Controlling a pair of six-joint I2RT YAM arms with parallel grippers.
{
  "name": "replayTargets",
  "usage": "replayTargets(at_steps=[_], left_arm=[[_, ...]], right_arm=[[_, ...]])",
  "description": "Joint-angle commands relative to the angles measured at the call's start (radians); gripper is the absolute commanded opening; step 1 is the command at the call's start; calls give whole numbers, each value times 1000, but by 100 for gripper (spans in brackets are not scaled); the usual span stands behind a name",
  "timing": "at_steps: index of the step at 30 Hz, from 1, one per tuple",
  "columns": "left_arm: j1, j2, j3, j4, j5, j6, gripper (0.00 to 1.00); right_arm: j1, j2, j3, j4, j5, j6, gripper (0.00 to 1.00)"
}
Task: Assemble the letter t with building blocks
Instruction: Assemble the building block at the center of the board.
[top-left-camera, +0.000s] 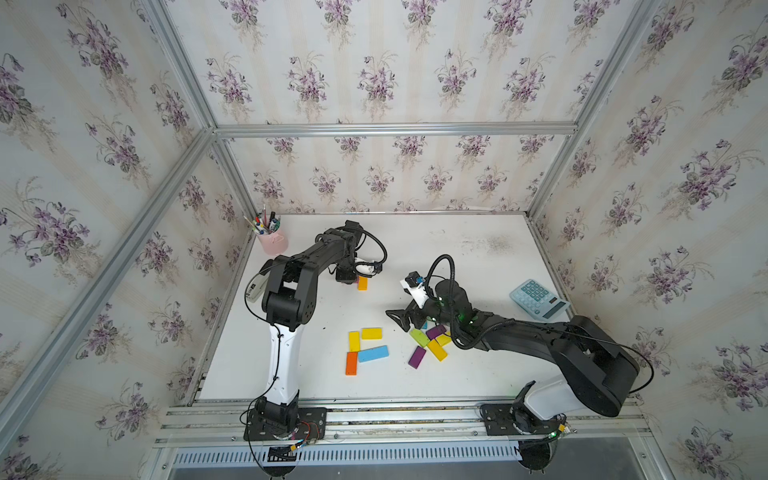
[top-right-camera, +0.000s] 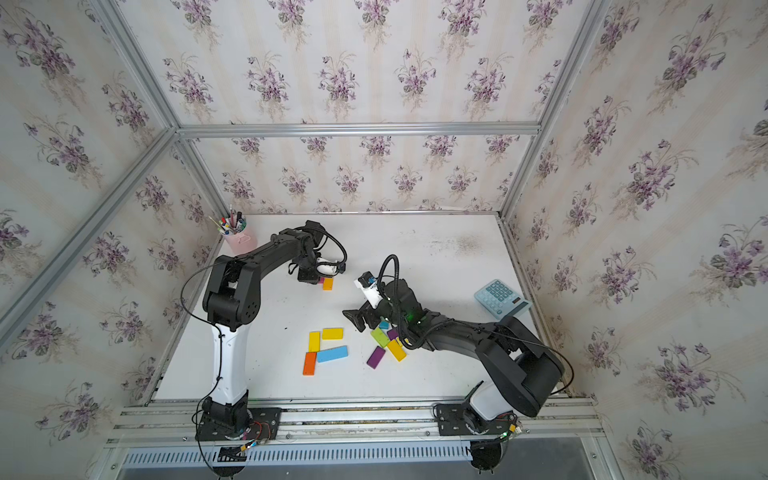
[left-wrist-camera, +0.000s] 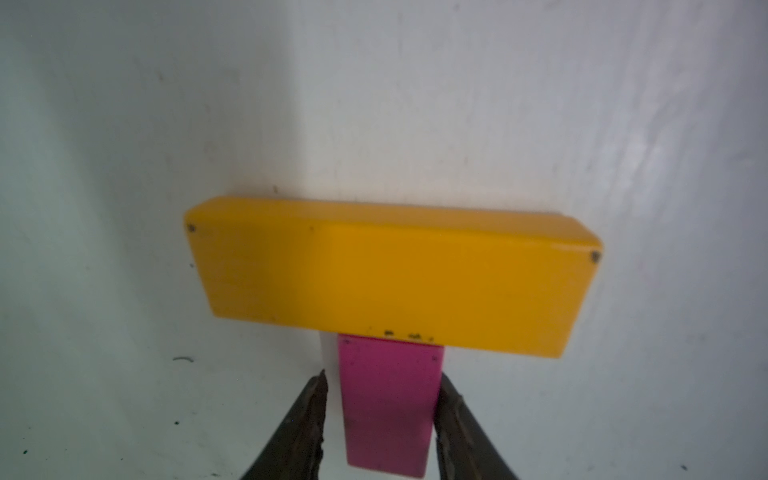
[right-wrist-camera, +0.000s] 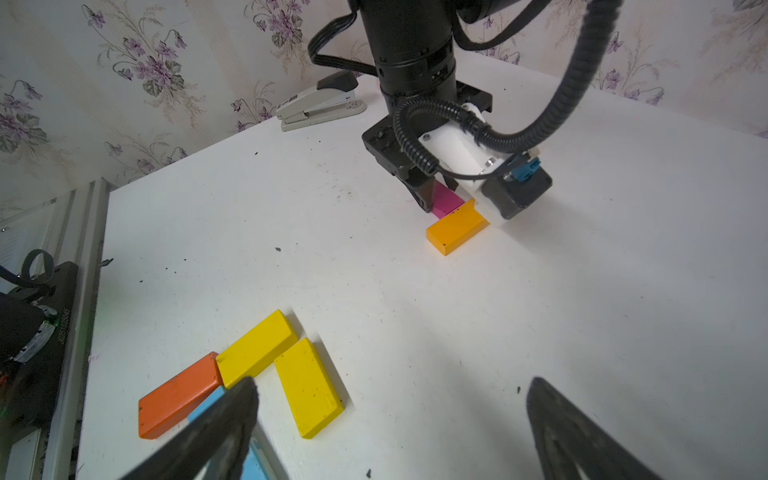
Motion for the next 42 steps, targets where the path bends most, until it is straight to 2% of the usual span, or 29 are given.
replayTargets(at_steps=[1, 14, 28, 31, 37, 42], left_arm=[[1, 6, -7, -5, 21, 5, 45], [2, 9, -8, -24, 42, -4, 46], [2, -48, -13, -55, 96, -34, 54], [2, -73, -28, -37, 100, -37, 59], [1, -135, -47, -46, 117, -68, 60], [-6, -242, -85, -69, 146, -155, 60]], right_arm=[[1, 5, 7, 1, -11, -13, 100], [1, 8, 12, -5, -15, -15, 100], [0, 3, 13, -10, -28, -13, 100], [0, 1, 13, -13, -29, -13, 100], [0, -1, 13, -16, -30, -14, 100], [1, -16, 5, -13, -29, -9, 100]])
